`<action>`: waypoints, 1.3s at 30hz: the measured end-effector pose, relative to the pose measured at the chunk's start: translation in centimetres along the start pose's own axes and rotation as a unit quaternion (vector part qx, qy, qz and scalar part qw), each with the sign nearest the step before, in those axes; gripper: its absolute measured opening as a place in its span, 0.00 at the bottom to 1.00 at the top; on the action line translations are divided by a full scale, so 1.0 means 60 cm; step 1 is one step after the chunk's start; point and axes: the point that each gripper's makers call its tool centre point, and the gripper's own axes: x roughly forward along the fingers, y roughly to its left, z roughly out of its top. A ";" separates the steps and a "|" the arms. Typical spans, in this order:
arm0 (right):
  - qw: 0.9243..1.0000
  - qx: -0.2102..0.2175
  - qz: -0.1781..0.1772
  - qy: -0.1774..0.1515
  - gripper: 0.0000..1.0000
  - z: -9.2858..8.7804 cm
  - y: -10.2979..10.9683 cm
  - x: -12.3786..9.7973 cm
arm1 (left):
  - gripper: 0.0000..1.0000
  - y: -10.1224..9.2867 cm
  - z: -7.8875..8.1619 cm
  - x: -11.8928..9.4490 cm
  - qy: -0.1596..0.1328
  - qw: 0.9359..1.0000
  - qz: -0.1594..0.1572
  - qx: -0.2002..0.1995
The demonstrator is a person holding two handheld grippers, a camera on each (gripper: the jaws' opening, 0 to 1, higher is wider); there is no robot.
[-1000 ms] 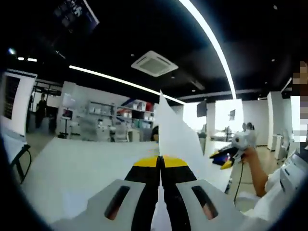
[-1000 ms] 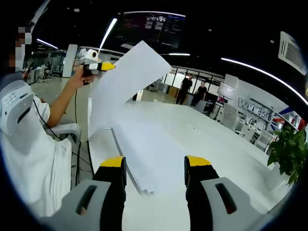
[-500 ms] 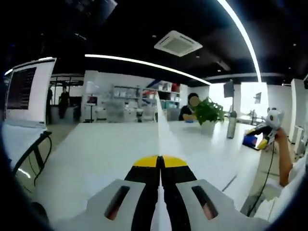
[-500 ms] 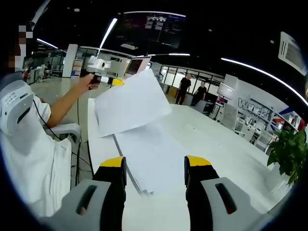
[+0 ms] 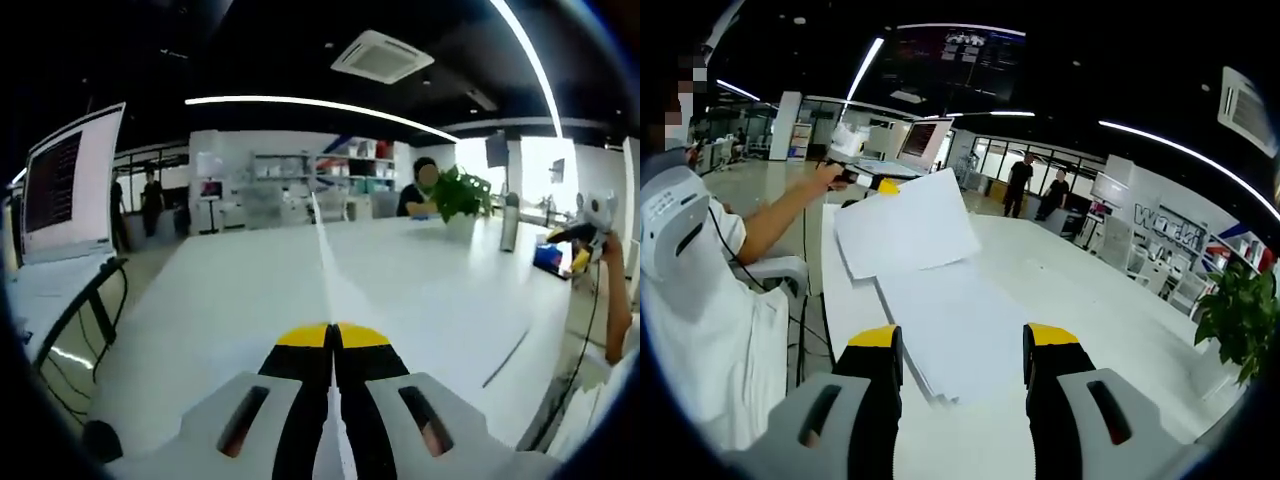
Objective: Grasp the top corner of one sheet in the document stack and pull a single sheet out from the document stack, separating that one sheet from the rest and lifting it clear until the single sheet is fully removed from the stack
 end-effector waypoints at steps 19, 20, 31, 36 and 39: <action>1.000 -0.002 0.002 0.002 0.48 -0.003 0.005 0.001 | 0.03 0.070 -0.046 -0.005 0.046 0.998 0.034 0.005; 1.000 -0.001 0.002 0.002 0.48 -0.002 0.005 0.000 | 0.03 0.073 -0.050 -0.007 0.049 0.998 0.036 0.006; 1.000 -0.004 0.004 0.003 0.48 -0.003 0.007 0.000 | 0.03 0.107 -0.073 -0.015 0.068 0.996 0.052 0.012; 1.000 -0.003 0.004 0.005 0.48 -0.004 0.005 0.001 | 0.03 0.119 -0.087 -0.013 0.080 0.995 0.059 0.013; 1.000 -0.004 0.004 0.004 0.48 -0.003 0.006 0.001 | 0.03 0.121 -0.095 -0.009 0.087 0.995 0.057 0.014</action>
